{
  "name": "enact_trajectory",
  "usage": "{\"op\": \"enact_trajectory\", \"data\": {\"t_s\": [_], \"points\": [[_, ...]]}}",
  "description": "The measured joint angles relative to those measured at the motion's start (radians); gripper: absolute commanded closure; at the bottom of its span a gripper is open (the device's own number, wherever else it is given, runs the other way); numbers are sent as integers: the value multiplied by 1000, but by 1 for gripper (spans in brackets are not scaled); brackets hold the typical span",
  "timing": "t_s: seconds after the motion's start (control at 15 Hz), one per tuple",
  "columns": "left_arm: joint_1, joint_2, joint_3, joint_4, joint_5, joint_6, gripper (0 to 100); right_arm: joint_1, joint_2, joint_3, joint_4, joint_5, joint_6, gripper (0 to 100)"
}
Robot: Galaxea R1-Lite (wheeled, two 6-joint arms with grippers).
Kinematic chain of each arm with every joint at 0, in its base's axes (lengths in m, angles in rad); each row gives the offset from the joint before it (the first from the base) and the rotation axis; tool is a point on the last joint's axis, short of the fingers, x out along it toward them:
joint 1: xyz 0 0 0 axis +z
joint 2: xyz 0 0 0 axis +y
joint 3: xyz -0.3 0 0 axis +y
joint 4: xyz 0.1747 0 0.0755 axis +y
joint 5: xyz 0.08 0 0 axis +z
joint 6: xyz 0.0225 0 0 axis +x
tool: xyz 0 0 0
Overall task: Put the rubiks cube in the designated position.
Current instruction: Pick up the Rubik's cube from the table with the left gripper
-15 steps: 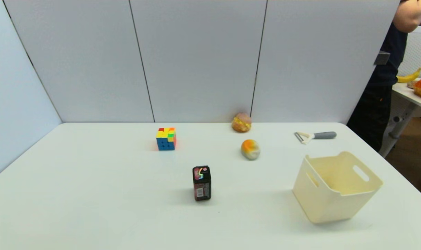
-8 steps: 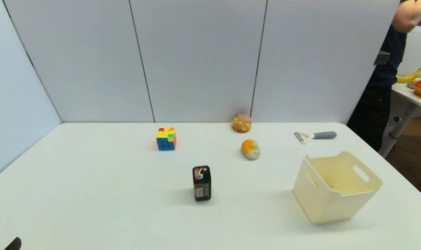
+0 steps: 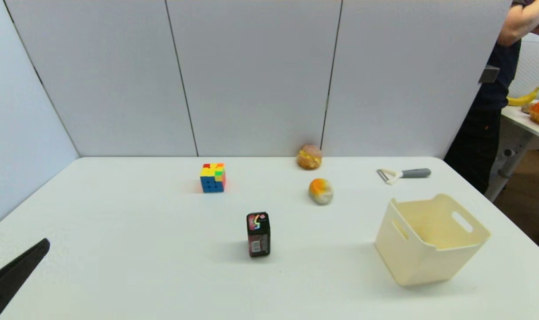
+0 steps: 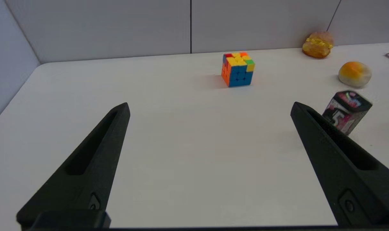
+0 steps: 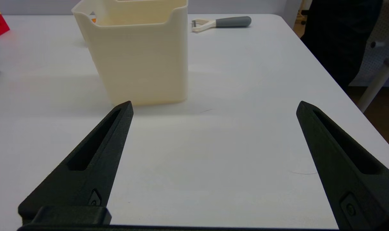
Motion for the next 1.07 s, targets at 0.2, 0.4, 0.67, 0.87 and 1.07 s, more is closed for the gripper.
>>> {"op": "enact_trajectory", "data": {"t_s": [0.2,0.4,0.67,0.87,1.07], "points": [[-78,175,-143,-11,-3,-8,0,0,0,0,0,0,0,0],[-196,324,-255,-19,-2,-11,0,1,0,0,0,0,0,0],[-292,498,-364,36,0,2,0,0,0,0,0,0,0,0],[-325,628,-487,114,14,4,0,0,0,0,0,0,0,0],[-349,777,-647,200,120,0,0,0,0,0,0,0,0,0]]}}
